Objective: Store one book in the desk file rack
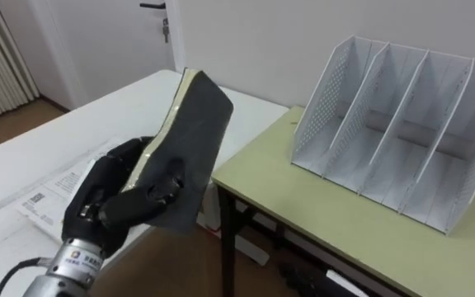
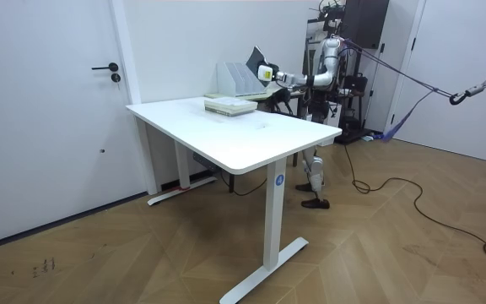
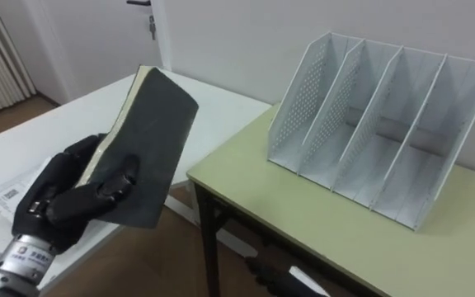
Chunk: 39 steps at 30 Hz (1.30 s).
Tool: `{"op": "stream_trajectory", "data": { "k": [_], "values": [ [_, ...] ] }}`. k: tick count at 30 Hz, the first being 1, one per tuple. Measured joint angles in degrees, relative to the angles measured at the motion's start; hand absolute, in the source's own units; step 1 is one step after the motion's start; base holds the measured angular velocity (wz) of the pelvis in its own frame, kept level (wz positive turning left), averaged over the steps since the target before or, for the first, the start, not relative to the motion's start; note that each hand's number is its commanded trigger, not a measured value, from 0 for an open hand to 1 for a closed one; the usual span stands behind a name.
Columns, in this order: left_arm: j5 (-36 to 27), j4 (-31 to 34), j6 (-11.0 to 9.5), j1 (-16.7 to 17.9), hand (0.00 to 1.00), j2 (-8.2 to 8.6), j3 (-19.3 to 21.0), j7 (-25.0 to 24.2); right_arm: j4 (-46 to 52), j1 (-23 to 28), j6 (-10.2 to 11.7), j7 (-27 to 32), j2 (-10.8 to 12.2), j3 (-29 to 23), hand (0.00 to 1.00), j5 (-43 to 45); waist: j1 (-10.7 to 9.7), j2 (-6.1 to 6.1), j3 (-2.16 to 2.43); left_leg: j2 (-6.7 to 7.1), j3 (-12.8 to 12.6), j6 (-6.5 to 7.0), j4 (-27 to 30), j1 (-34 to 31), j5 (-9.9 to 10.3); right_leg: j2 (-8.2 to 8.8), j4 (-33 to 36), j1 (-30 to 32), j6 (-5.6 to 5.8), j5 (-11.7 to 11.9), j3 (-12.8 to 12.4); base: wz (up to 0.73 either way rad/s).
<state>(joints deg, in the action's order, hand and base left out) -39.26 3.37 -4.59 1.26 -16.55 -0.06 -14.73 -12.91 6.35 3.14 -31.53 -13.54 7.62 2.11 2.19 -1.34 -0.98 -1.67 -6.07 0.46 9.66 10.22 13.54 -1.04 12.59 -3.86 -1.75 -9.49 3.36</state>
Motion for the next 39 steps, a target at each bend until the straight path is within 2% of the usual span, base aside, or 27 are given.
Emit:
{"op": "stream_trajectory", "data": {
  "k": [1,3,7,11,14,17,19,22,24,26,28,32,33,39],
  "values": [
    [-2.17,0.0,0.0,0.03,1.0,0.0,0.01,-1.55,0.52,-0.04,-0.02,-1.6,-0.06,-0.07,0.0,-2.77,-0.03,0.26,-0.16,-0.04,0.03,0.0,0.0,-0.14,0.0,0.0,-0.11,0.06,0.0,0.0,-0.02,0.0],
    [-4.21,0.0,0.07,0.34,1.0,-0.06,-0.04,-3.79,0.63,-0.22,-0.42,-3.99,-0.11,-0.11,0.0,-6.66,-0.04,0.5,-0.12,0.01,0.06,0.0,0.1,-0.61,0.0,0.01,0.01,0.52,0.0,0.0,-0.02,0.0],
    [-11.12,0.0,0.82,0.83,1.0,0.05,-0.1,-9.54,3.14,-0.35,-2.79,-9.42,-0.13,-0.5,0.0,-15.44,-0.31,0.48,-0.12,-0.02,0.09,0.0,0.17,-1.1,0.0,0.0,0.09,1.02,0.01,0.02,-0.06,-0.01],
    [-18.99,0.0,2.68,0.89,1.0,0.36,-0.09,-14.06,5.57,-0.93,-4.89,-14.41,-0.07,-3.0,0.0,-22.74,-0.14,0.48,-0.06,-0.3,0.12,-0.02,0.64,-1.75,0.02,0.07,0.1,1.54,0.0,0.01,-0.1,0.0],
    [-21.71,0.0,4.72,0.93,1.0,0.35,-0.12,-16.04,7.01,-0.96,-7.1,-16.79,0.02,-3.74,0.0,-28.7,-0.1,0.62,0.04,-0.33,0.06,-0.03,0.88,-2.19,0.02,0.06,0.25,1.91,-0.03,0.01,-0.11,-0.01],
    [-22.05,-0.03,6.74,0.95,1.0,0.33,-0.15,-18.27,8.25,-0.83,-9.48,-17.5,0.08,-3.77,0.0,-33.98,-0.03,0.98,0.29,-0.34,0.07,-0.03,1.13,-2.15,0.02,0.06,0.53,1.87,-0.09,-0.04,-0.3,-0.01],
    [-22.52,-0.47,7.33,0.95,1.0,0.37,-0.43,-19.76,9.53,-0.85,-10.44,-17.51,0.25,-3.78,0.0,-37.5,-0.11,1.11,0.37,-0.35,0.09,-0.04,1.16,-1.86,0.03,0.05,0.87,1.84,-0.1,-0.05,-0.32,-0.06],
    [-23.63,-1.66,8.59,0.95,1.0,0.33,-1.58,-21.63,10.47,-0.93,-10.88,-17.78,0.59,-3.66,0.0,-44.04,-0.16,1.4,0.61,-0.4,-0.06,-0.06,1.19,-1.6,0.04,-0.03,1.11,1.7,-0.11,-0.05,-0.96,-0.05],
    [-23.65,-2.52,9.43,0.95,1.0,0.32,-2.57,-22.68,11.55,-0.8,-11.59,-17.8,0.73,-3.37,0.0,-48.25,-0.25,1.37,0.61,-0.4,-0.23,-0.07,1.24,-1.78,0.08,-0.02,1.21,1.87,-0.12,-0.05,-0.98,0.0],
    [-23.64,-3.23,11.38,0.95,1.0,0.32,-3.6,-23.23,12.97,-0.82,-12.73,-17.85,1.36,-3.26,0.0,-52.23,-0.21,1.11,0.63,-0.54,-0.19,0.02,1.28,-2.15,0.31,-0.12,1.14,2.05,-0.13,-0.03,-0.88,0.04],
    [-23.67,-3.38,12.19,0.95,1.0,0.4,-4.0,-23.73,13.22,-0.81,-13.41,-17.75,1.54,-3.27,0.0,-55.2,-0.24,0.74,0.79,-0.59,-0.07,0.02,1.53,-2.17,0.36,-0.15,1.17,1.98,-0.19,0.01,-0.87,0.0],
    [-23.67,-3.4,13.26,0.96,1.0,0.49,-4.08,-24.94,13.54,-0.81,-13.83,-17.14,1.56,-3.28,0.0,-58.61,-0.26,-1.13,1.65,-0.57,-0.27,0.01,1.63,-2.0,0.36,-0.15,1.57,1.84,-0.2,0.04,-0.97,0.0],
    [-23.68,-3.4,13.32,0.96,1.0,0.51,-4.08,-24.96,13.57,-0.82,-13.84,-17.05,1.57,-3.32,0.0,-58.7,-0.28,-1.32,1.72,-0.57,-0.32,0.0,1.63,-1.95,0.35,-0.15,1.63,1.82,-0.21,0.03,-0.98,0.0],
    [-23.67,-3.69,15.81,1.03,1.0,0.4,-4.47,-25.81,14.36,-0.77,-14.71,-14.87,1.72,-2.75,0.0,-61.32,-0.19,-1.66,1.18,-0.61,-1.79,-0.01,1.67,-1.46,0.33,-0.21,2.19,1.91,-0.19,-0.12,-1.8,-0.06]
  ]
}}
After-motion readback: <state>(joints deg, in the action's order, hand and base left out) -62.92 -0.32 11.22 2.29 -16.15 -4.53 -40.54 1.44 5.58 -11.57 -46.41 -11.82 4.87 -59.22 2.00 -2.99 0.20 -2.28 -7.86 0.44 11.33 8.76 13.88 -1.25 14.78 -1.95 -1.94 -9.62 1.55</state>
